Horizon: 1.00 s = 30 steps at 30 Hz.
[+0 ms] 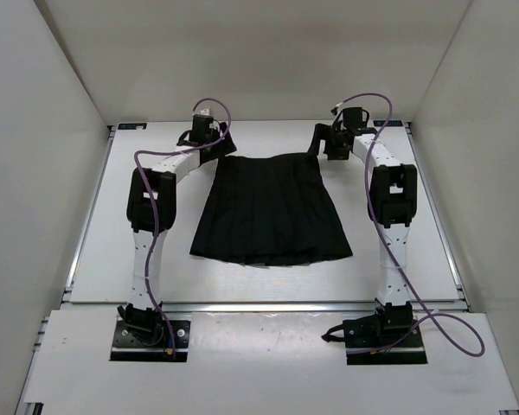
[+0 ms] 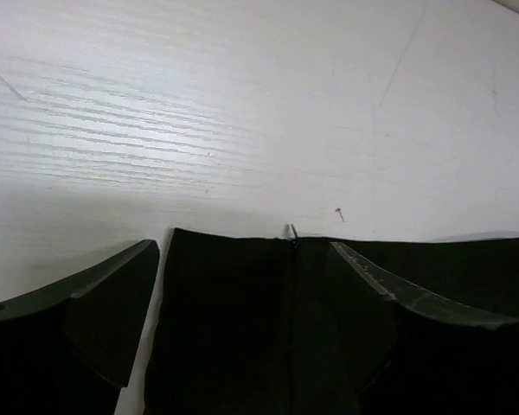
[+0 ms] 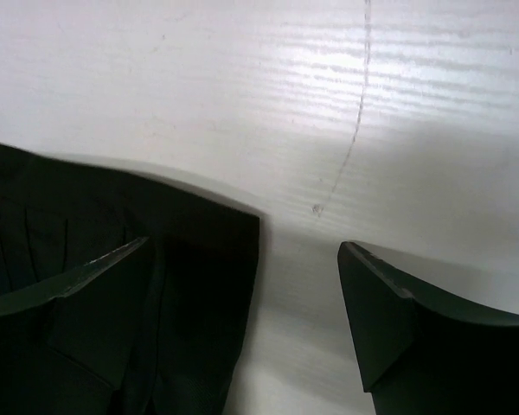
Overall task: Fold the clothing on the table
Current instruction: Fold the skirt
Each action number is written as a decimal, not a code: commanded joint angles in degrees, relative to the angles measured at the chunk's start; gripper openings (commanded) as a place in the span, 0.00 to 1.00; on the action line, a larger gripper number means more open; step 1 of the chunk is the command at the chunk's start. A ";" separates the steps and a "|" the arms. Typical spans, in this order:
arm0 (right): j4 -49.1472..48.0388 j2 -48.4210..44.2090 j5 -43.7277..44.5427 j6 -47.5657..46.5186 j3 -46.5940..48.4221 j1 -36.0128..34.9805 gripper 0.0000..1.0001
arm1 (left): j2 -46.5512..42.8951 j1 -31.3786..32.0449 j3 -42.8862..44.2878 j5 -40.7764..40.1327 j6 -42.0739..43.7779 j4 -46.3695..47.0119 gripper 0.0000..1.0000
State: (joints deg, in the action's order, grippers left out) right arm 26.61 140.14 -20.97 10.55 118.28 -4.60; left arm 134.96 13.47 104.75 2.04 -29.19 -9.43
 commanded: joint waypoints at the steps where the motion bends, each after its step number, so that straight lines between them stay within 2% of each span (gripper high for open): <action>1: 0.63 3.29 -0.21 2.37 4.22 -0.41 0.84 | -0.40 0.32 4.23 -1.17 -0.42 -8.40 0.85; 7: 7.74 8.75 0.14 2.63 14.51 -1.63 0.80 | -1.01 0.85 2.21 -0.99 -0.69 -8.41 0.83; 20: 12.59 8.75 1.37 2.29 13.21 -2.87 0.69 | 1.01 1.56 3.71 0.94 -1.05 -9.99 0.74; 25: 13.73 9.10 1.10 2.46 13.91 -2.87 0.50 | 2.33 1.55 5.12 1.82 -0.96 -11.67 0.58; 27: 14.52 9.10 1.29 2.02 14.08 -2.69 0.36 | 1.89 1.55 5.29 2.08 -0.70 -11.58 0.52; 28: 14.96 8.84 1.81 1.85 14.26 -2.69 0.35 | 2.15 1.47 5.20 2.00 -0.78 -11.66 0.49; 30: 15.22 8.75 1.29 1.85 13.74 -2.69 0.25 | 2.07 1.55 5.29 2.26 -0.43 -11.49 0.40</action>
State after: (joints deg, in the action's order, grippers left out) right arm 37.76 147.59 -20.21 12.34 131.81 -6.85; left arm 137.19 14.61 108.66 2.85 -30.04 -19.31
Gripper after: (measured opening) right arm 0.284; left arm 0.436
